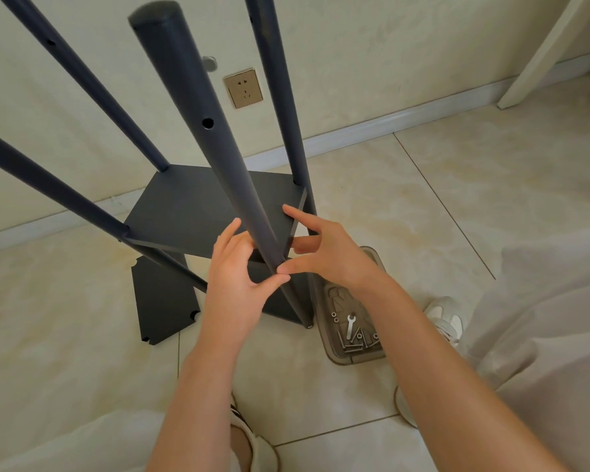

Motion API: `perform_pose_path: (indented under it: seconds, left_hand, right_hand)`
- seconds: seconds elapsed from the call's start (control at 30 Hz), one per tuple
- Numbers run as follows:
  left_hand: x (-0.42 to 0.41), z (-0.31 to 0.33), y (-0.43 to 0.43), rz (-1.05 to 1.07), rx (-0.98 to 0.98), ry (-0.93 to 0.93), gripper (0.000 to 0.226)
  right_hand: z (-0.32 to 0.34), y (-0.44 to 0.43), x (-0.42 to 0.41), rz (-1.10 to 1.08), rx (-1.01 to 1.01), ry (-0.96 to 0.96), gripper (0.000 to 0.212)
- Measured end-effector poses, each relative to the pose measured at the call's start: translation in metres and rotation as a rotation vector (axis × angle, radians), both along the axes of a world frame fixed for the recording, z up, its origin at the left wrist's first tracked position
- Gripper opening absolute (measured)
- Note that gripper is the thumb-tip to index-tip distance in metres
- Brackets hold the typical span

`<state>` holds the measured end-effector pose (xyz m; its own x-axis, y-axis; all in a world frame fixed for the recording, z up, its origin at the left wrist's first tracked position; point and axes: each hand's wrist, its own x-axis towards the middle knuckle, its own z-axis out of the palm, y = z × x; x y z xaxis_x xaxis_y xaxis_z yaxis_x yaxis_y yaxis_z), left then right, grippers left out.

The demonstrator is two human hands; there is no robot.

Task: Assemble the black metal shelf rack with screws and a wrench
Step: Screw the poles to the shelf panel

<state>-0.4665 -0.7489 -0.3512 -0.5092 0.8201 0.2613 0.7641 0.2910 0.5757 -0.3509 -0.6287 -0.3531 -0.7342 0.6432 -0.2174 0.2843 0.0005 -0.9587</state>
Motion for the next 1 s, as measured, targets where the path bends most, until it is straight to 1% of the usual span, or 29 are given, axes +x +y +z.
perform_pose_path:
  seconds: [0.07,0.13,0.17,0.2,0.23,0.27,0.3,0.4,0.5,0.6,0.67,0.77,0.83,0.9,1.0]
  left_hand:
    - [0.000,-0.001,0.000,-0.011,0.052,-0.013,0.043]
    - [-0.001,-0.001,0.000,-0.014,0.065,-0.040,0.045]
    - [-0.002,-0.001,0.000,-0.020,0.057,-0.058,0.047]
    - [-0.002,-0.002,0.001,-0.024,0.049,-0.065,0.046]
    - [-0.002,-0.002,0.001,-0.024,0.042,-0.063,0.043]
    - [-0.002,-0.002,0.001,-0.018,0.029,-0.059,0.042]
    - [-0.001,-0.002,0.001,-0.012,0.015,-0.056,0.044]
    - [-0.002,-0.004,0.001,-0.035,0.016,-0.043,0.050]
    - [-0.006,-0.009,0.000,-0.086,0.052,-0.006,0.046]
    - [-0.007,-0.015,0.000,-0.087,0.086,0.026,0.044]
    - [-0.007,-0.018,-0.001,-0.105,0.094,0.039,0.046]
    - [-0.008,-0.023,-0.002,-0.144,0.082,0.064,0.041]
    - [-0.009,-0.027,-0.003,-0.121,0.089,0.065,0.042]
    - [-0.008,-0.030,-0.003,-0.080,0.088,0.062,0.045]
    - [-0.007,-0.033,-0.004,-0.071,0.090,0.071,0.043]
  right_hand:
    - [-0.002,0.000,0.002,0.005,-0.045,0.021,0.097]
    - [-0.008,-0.003,0.000,-0.055,-0.176,0.074,0.097]
    - [-0.011,-0.004,-0.003,-0.123,-0.276,0.094,0.087]
    - [-0.013,-0.004,-0.007,-0.193,-0.365,0.090,0.070]
    - [-0.016,-0.004,-0.012,-0.236,-0.403,0.053,0.049]
    - [-0.016,-0.003,-0.017,-0.239,-0.390,-0.008,0.031]
    - [-0.017,-0.003,-0.022,-0.214,-0.357,-0.059,0.024]
    - [-0.015,-0.003,-0.030,-0.152,-0.261,-0.099,0.029]
    - [-0.017,-0.001,-0.030,-0.141,-0.254,-0.068,0.033]
    - [-0.019,-0.004,-0.028,-0.155,-0.252,-0.039,0.034]
    - [-0.022,-0.006,-0.025,-0.160,-0.294,0.006,0.032]
    - [-0.028,-0.004,-0.017,-0.131,-0.447,0.130,0.022]
    - [-0.036,0.000,-0.013,-0.160,-0.514,0.168,0.022]
    - [-0.055,0.005,-0.006,-0.244,-0.498,0.148,0.022]
    - [-0.103,0.009,0.009,-0.407,-0.488,-0.011,0.017]
